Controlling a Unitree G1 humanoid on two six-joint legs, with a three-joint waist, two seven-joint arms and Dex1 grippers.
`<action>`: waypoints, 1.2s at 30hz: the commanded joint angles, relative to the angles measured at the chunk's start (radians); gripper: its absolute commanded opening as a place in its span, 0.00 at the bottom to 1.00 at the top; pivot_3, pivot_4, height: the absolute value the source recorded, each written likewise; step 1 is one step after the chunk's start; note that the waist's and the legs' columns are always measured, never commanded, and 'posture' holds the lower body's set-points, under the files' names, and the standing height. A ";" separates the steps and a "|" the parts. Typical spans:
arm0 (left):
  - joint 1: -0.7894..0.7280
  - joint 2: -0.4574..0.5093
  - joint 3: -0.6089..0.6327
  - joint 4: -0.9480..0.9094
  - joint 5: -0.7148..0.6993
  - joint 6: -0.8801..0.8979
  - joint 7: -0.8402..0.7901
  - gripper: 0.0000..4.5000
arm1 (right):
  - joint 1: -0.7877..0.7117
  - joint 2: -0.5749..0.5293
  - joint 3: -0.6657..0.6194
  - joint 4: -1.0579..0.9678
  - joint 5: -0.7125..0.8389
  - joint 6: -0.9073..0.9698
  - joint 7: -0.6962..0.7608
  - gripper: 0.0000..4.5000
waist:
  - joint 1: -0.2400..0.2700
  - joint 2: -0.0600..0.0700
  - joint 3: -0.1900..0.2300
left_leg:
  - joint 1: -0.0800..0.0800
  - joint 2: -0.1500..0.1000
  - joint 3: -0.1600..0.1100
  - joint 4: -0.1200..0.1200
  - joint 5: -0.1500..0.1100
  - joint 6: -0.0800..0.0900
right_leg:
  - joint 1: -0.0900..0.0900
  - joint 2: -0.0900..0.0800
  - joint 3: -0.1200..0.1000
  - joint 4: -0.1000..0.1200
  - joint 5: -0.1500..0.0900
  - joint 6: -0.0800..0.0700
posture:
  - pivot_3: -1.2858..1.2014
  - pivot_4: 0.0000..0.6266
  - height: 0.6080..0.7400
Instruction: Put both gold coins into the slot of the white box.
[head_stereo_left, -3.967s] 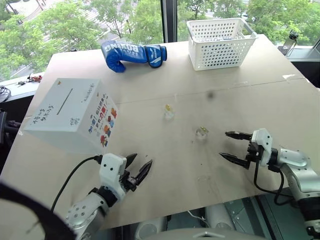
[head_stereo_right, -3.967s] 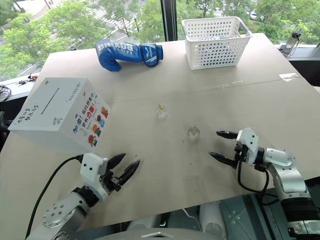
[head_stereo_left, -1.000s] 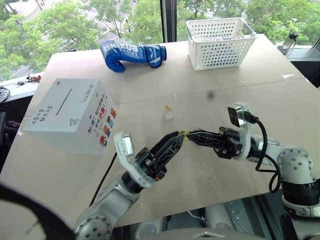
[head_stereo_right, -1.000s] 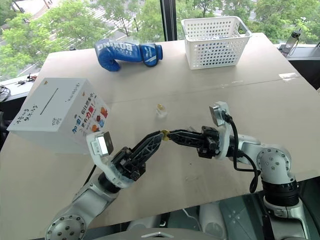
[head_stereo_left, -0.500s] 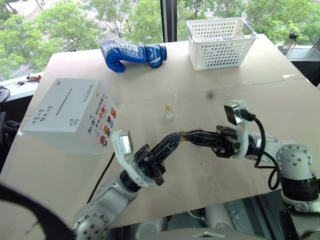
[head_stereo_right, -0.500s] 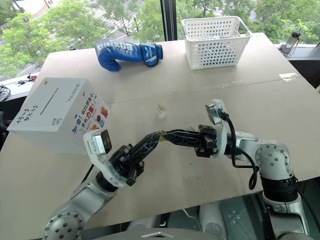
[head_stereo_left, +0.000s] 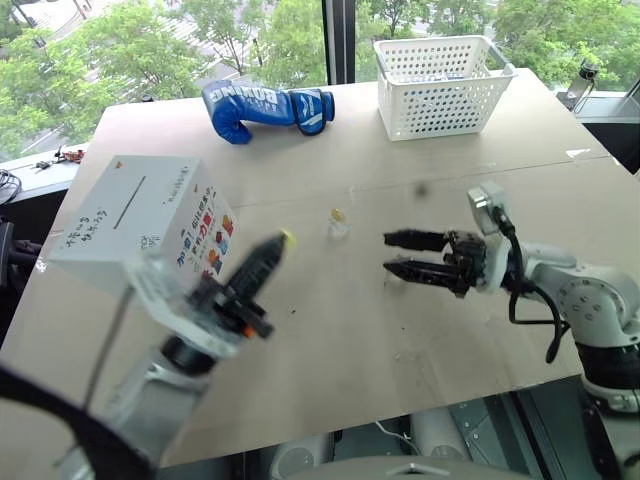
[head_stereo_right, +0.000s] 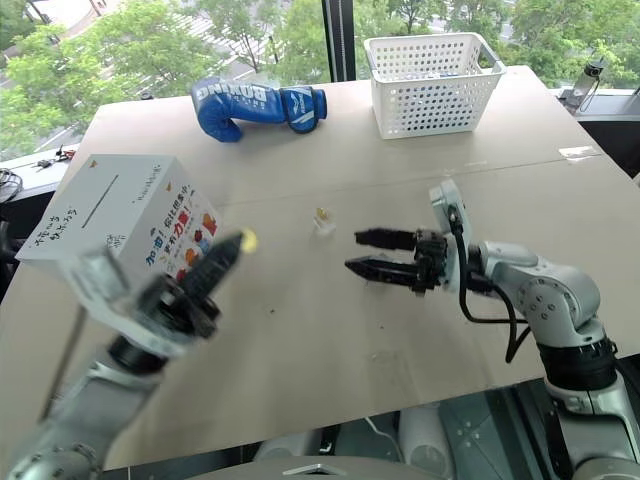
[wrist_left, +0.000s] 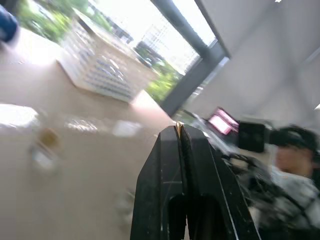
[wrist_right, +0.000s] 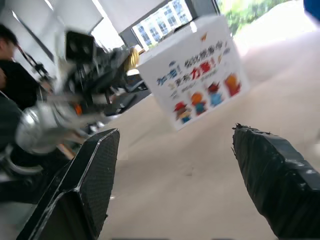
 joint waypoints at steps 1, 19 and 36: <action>-0.078 0.161 0.108 -0.014 -0.003 0.062 0.218 0.00 | -0.107 0.056 -0.005 0.038 -0.048 -0.094 0.026 0.86 | -0.002 0.000 0.000 | 0.000 0.000 0.000 0.000 0.001 -0.002 | 0.000 0.000 0.000 0.000 0.000 0.000 | 0.52 0.24 0.85; -0.070 0.574 0.494 0.213 -0.114 0.519 0.608 0.00 | -0.317 0.176 0.118 0.177 -0.343 -0.420 0.204 0.86 | -0.010 0.001 0.002 | -0.010 0.000 0.002 -0.010 0.002 -0.005 | -0.016 0.000 0.002 -0.002 0.000 0.000 | 0.52 0.24 0.85; -0.015 0.408 0.390 0.240 0.076 0.509 0.394 0.00 | -0.304 0.194 0.104 0.157 -0.337 -0.387 0.203 0.86 | -0.002 0.001 0.002 | -0.008 -0.001 0.004 -0.007 0.002 -0.005 | -0.016 -0.002 0.003 0.004 0.000 0.000 | 0.52 0.24 0.85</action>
